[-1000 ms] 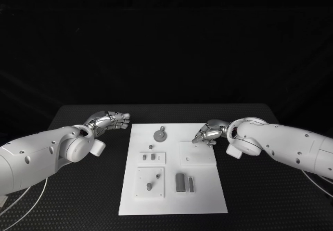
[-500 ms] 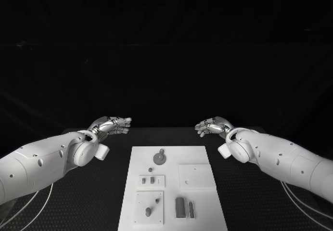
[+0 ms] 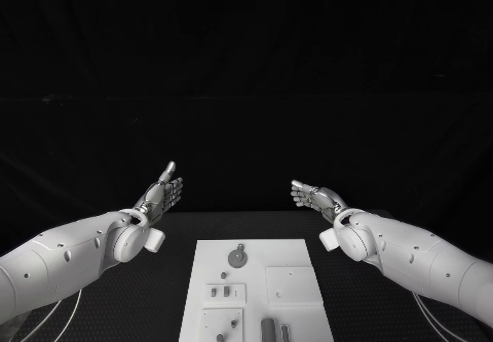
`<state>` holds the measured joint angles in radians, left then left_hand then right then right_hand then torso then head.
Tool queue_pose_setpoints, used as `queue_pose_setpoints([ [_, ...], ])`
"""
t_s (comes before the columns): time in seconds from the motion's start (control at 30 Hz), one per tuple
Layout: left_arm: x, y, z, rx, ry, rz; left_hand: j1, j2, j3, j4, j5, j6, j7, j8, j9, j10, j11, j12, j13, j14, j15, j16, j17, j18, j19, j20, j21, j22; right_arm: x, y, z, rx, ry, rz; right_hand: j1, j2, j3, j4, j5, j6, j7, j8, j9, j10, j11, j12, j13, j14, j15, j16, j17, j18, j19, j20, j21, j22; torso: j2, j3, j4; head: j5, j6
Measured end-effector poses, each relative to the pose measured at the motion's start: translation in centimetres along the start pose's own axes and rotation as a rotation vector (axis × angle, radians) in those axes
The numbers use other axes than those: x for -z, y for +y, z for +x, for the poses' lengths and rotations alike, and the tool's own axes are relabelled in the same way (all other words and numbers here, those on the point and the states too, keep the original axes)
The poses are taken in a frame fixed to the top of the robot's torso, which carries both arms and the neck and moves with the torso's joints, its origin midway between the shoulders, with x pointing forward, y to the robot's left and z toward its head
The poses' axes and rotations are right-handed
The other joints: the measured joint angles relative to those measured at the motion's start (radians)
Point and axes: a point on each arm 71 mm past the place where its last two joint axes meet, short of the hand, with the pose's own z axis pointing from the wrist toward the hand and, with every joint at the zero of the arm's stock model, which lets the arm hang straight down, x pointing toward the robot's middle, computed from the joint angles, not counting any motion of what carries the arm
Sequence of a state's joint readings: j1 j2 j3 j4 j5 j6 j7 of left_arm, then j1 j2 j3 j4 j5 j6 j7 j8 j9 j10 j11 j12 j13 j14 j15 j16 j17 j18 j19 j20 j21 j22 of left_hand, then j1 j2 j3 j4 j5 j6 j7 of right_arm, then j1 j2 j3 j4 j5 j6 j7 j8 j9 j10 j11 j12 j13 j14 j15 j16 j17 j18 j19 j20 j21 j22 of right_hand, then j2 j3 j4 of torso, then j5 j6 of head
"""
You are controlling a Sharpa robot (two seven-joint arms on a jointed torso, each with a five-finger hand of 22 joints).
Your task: Assemble the parts on the task board
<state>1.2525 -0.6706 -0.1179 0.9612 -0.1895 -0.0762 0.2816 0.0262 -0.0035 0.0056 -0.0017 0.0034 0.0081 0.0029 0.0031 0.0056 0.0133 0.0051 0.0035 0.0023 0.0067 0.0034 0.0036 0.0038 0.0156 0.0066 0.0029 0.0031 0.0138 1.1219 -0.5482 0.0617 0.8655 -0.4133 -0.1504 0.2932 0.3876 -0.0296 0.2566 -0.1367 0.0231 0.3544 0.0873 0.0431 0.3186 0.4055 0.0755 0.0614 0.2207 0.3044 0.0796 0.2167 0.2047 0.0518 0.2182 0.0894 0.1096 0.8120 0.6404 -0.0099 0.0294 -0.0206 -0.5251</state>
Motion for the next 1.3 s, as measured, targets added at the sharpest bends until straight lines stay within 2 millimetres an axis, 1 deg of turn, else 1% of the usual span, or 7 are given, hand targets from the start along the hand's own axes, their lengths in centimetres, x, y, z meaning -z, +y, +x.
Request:
queue_pose_setpoints([
  [0.07,0.2,0.3,0.4,0.007,0.005,-0.003,-0.018,0.005,-0.002,0.002,0.0,-0.003,-0.003,0.0,-0.003,-0.008,-0.005,0.0,-0.001,-0.003,-0.003,0.0,-0.003,0.0,-0.003,-0.003,0.0,-0.011,0.2,0.0,0.4,-0.005,0.006,-0.001,-0.116,0.009,-0.078,0.041,-0.004,-0.107,-0.027,-0.013,-0.096,-0.122,-0.023,-0.019,-0.067,-0.092,-0.024,-0.065,-0.062,-0.011,-0.066,-0.027,-0.033,-0.229,-0.005,0.0002,-0.0014,0.002,-0.006],
  [0.17,0.5,0.6,1.9,0.028,0.02,-0.003,-0.019,0.004,-0.002,0.002,0.0,-0.003,-0.003,0.0,-0.004,-0.008,-0.005,0.0,-0.001,-0.003,-0.003,0.0,-0.003,0.0,-0.003,-0.003,0.0,-0.013,0.6,0.1,1.2,-0.02,0.017,-0.006,-0.224,0.017,-0.149,0.08,-0.012,-0.206,-0.051,-0.022,-0.185,-0.236,-0.044,-0.036,-0.128,-0.177,-0.046,-0.126,-0.119,-0.023,-0.127,-0.052,-0.064,-0.46,-0.021,0.0014,-0.0063,0.006,-0.021],
  [0.3,1.1,0.8,4.0,0.062,0.028,0.009,-0.019,0.004,-0.002,0.002,0.0,-0.003,-0.003,0.0,-0.005,-0.008,-0.005,0.0,-0.001,-0.003,-0.003,0.0,-0.003,0.0,-0.003,-0.003,0.0,-0.013,1.5,0.5,2.5,-0.05,0.022,-0.022,-0.294,0.023,-0.195,0.104,-0.012,-0.27,-0.066,-0.029,-0.243,-0.309,-0.058,-0.043,-0.168,-0.231,-0.06,-0.165,-0.156,-0.023,-0.165,-0.07,-0.084,-0.611,-0.049,0.0046,-0.0151,0.013,-0.045],
  [0.37,1.6,0.9,5.2,0.083,0.025,0.016,-0.019,0.004,-0.002,0.002,0.0,-0.003,-0.003,0.0,-0.005,-0.008,-0.005,0.0,-0.001,-0.003,-0.003,0.0,-0.003,0.0,-0.003,-0.003,0.0,-0.013,2.1,0.7,3.2,-0.071,0.02,-0.031,-0.322,0.025,-0.212,0.115,-0.016,-0.295,-0.073,-0.034,-0.266,-0.337,-0.063,-0.05,-0.184,-0.254,-0.065,-0.181,-0.171,-0.038,-0.181,-0.075,-0.088,-0.672,-0.061,0.0059,-0.0187,0.016,-0.055],
  [0.5,3.0,1.1,8.1,0.134,0.004,0.036,-0.019,0.004,-0.002,0.002,0.0,-0.003,-0.003,0.0,-0.005,-0.008,-0.005,0.0,-0.001,-0.003,-0.003,0.0,-0.003,0.0,-0.003,-0.003,0.0,-0.013,3.9,1.3,5.1,-0.132,0.0,-0.05,-0.352,0.027,-0.232,0.127,-0.016,-0.322,-0.08,-0.034,-0.291,-0.368,-0.071,-0.051,-0.202,-0.277,-0.074,-0.196,-0.187,-0.038,-0.195,-0.082,-0.096,-0.74,-0.082,0.0083,-0.0248,0.02,-0.07],
  [0.77,6.0,0.8,12.0,0.207,-0.092,0.059,-0.019,0.004,-0.002,0.002,0.0,-0.003,-0.003,0.0,-0.005,-0.008,-0.005,0.0,-0.001,-0.003,-0.003,0.0,-0.003,0.0,-0.003,-0.003,0.0,-0.013,7.6,2.2,8.0,-0.239,-0.08,-0.046,-0.382,0.029,-0.252,0.137,-0.016,-0.35,-0.087,-0.038,-0.317,-0.402,-0.076,-0.055,-0.219,-0.3,-0.079,-0.213,-0.203,-0.038,-0.213,-0.089,-0.106,-0.809,-0.094,0.0097,-0.029,0.021,-0.075],
  [1.3,7.5,0.6,12.7,0.21,-0.244,0.066,-0.019,0.004,-0.002,0.002,0.0,-0.003,-0.003,0.0,-0.004,-0.008,-0.005,0.0,-0.001,-0.003,-0.003,0.0,-0.003,0.0,-0.003,-0.003,0.0,-0.013,9.6,2.4,8.4,-0.284,-0.227,-0.012,-0.382,0.029,-0.252,0.137,-0.016,-0.35,-0.087,-0.038,-0.318,-0.402,-0.076,-0.055,-0.22,-0.3,-0.079,-0.213,-0.204,-0.038,-0.213,-0.089,-0.106,-0.811,-0.096,0.01,-0.0294,0.021,-0.075],
])
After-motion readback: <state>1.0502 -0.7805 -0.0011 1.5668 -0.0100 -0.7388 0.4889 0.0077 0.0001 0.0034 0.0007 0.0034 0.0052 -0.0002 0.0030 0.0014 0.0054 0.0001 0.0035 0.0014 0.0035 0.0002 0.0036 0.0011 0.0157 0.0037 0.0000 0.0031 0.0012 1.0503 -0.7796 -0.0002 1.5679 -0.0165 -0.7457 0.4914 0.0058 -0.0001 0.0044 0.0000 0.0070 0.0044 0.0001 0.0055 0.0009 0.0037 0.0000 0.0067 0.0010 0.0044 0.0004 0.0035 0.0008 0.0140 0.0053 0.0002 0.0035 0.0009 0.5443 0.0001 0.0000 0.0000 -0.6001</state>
